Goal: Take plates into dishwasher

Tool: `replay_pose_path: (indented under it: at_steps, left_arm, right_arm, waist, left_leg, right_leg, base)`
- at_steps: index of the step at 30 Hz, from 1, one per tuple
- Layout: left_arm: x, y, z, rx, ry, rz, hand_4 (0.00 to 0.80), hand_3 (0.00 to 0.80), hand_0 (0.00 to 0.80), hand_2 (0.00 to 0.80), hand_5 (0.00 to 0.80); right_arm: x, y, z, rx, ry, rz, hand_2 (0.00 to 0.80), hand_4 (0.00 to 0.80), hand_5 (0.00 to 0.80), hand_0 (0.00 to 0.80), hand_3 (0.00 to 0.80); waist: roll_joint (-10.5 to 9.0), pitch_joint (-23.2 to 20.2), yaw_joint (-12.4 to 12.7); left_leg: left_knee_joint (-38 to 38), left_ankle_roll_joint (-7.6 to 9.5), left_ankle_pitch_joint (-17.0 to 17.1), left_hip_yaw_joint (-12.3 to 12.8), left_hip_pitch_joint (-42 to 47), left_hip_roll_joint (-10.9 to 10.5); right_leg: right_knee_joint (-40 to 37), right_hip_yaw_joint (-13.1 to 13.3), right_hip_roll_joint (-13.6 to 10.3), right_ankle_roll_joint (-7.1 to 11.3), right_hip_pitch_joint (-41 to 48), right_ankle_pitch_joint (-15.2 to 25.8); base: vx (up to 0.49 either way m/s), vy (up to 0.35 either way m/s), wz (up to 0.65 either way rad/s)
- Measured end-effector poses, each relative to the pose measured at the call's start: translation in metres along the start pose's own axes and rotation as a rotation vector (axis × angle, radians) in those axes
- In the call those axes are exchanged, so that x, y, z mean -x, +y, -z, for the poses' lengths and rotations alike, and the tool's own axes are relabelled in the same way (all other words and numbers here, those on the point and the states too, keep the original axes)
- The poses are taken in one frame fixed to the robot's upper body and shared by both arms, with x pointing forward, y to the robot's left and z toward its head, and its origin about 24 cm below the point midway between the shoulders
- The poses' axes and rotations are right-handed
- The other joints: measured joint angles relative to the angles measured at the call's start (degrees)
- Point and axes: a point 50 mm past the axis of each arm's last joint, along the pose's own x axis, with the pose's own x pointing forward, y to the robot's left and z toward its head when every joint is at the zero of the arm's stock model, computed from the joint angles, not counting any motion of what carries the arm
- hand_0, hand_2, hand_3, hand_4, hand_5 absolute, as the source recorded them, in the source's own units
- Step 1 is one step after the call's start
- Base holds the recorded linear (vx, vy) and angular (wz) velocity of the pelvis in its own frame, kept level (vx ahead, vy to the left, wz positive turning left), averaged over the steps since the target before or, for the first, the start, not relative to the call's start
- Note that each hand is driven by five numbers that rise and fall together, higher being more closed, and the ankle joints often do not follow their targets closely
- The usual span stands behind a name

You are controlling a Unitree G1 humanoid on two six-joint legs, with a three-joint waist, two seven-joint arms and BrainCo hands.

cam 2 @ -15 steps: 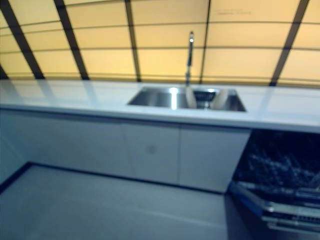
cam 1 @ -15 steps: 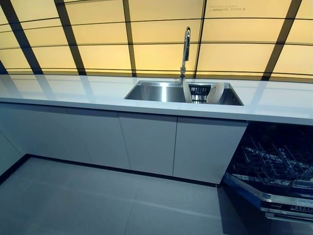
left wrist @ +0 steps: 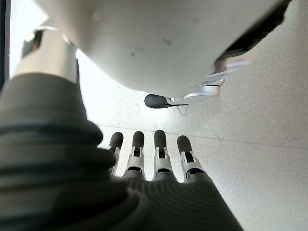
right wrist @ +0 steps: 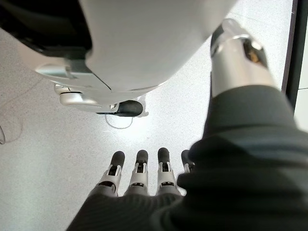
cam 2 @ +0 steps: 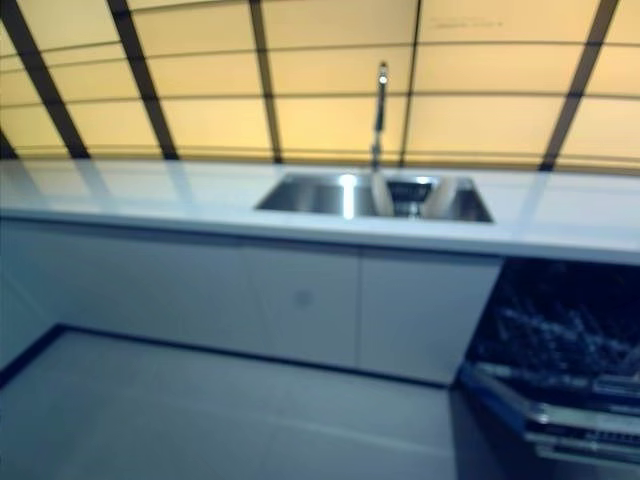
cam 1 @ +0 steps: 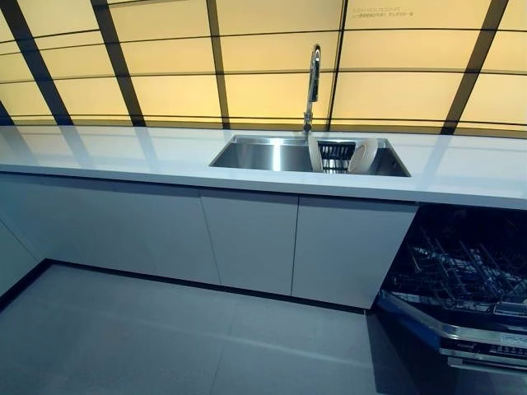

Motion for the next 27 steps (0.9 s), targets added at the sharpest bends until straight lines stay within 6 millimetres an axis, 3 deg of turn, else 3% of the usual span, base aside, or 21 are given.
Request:
replay_pose_path:
  at_steps: [16, 23, 27]
  left_arm:
    - [0.000, -0.002, -0.001, 0.000, -0.002, 0.002, 0.000, 0.000, 0.000, 0.000, 0.000]
    - [0.000, -0.001, -0.002, -0.002, -0.006, 0.002, 0.000, 0.000, 0.000, 0.000, 0.000]
    - [0.000, 0.002, -0.007, -0.030, -0.022, -0.004, 0.000, 0.000, 0.000, 0.000, 0.000]
  right_arm:
    - [0.000, 0.002, -0.004, 0.034, -0.002, -0.020, 0.000, 0.000, 0.000, 0.000, 0.000]
    - [0.000, 0.010, -0.019, 0.179, -0.062, -0.118, 0.000, 0.000, 0.000, 0.000, 0.000]
    - [0.004, 0.016, -0.036, 0.363, -0.164, -0.217, 0.000, 0.000, 0.000, 0.000, 0.000]
  waist:
    - [0.39, 0.41, 0.04]
    - [0.34, 0.73, 0.16]
    - [0.02, 1.45, 0.14]
  left_leg:
    - [0.00, 0.00, 0.00, 0.00, -0.03, 0.00]
    - [0.08, -0.01, 0.00, -0.01, -0.26, 0.00]
    - [1.29, -0.23, 0.19, -0.02, -2.63, -0.14]
  right_leg:
    - [0.00, -0.01, 0.00, 0.00, -0.01, 0.00]
    - [0.00, -0.02, 0.01, 0.00, -0.17, 0.00]
    - [0.02, -0.13, 0.21, -0.09, -1.21, -0.05]
  base:
    - [0.000, 0.000, 0.00]
    - [-0.005, -0.009, 0.00]
    - [-0.058, -0.076, 0.17]
